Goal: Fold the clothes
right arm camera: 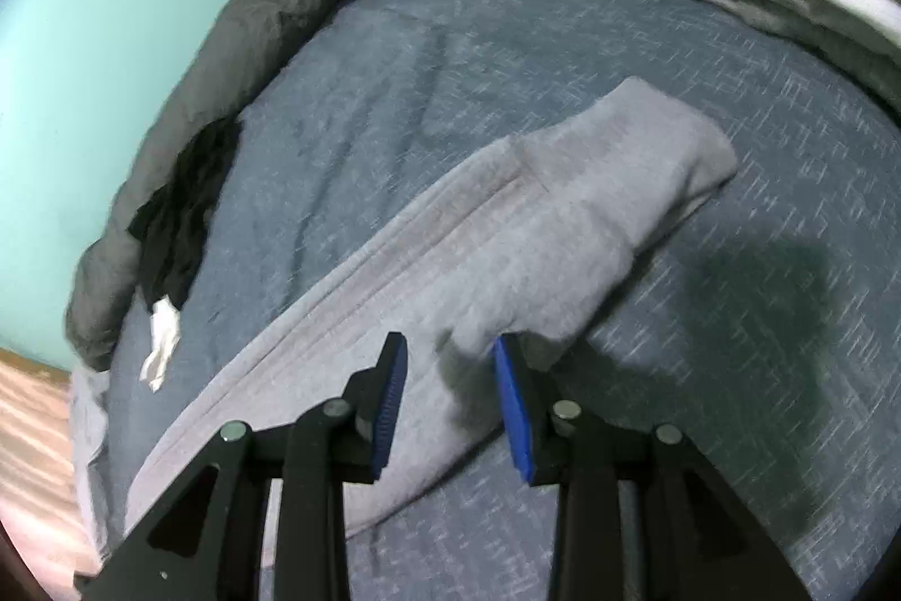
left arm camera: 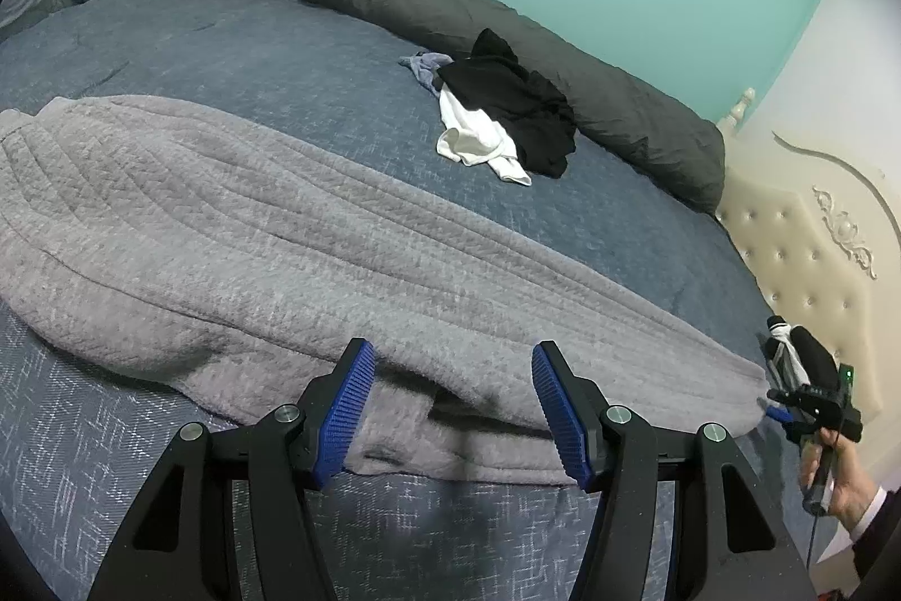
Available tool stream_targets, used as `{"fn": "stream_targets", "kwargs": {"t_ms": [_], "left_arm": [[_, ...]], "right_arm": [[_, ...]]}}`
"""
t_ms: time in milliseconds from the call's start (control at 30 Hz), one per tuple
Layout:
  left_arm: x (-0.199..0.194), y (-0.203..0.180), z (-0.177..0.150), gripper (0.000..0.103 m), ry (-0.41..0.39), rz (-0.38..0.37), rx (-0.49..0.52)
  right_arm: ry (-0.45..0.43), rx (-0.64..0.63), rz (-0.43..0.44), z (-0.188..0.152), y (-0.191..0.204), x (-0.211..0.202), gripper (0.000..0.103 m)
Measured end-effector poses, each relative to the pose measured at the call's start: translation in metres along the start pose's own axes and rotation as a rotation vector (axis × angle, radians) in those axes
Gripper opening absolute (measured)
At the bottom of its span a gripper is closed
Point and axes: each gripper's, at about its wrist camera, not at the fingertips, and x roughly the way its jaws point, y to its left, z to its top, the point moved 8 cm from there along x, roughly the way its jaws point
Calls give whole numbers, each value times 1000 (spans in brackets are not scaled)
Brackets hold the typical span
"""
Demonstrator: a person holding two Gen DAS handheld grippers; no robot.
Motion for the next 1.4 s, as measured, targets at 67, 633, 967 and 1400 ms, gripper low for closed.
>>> {"fn": "stream_targets", "kwargs": {"t_ms": [67,633,967,1400], "left_arm": [[1,1,1,63,1,-1,-4],[5,-1,-1,63,11,6,9],[6,0,-1,63,15,4,11],[10,0,-1,64,23,7,12]], "right_arm": [[-54,41,-31,10,-17,-12,33],[19,143,-45,16,-50,7,15],[102,133,-153,5,-68,10,6],[-11,-15,-164,53,-39,-38,23]]}}
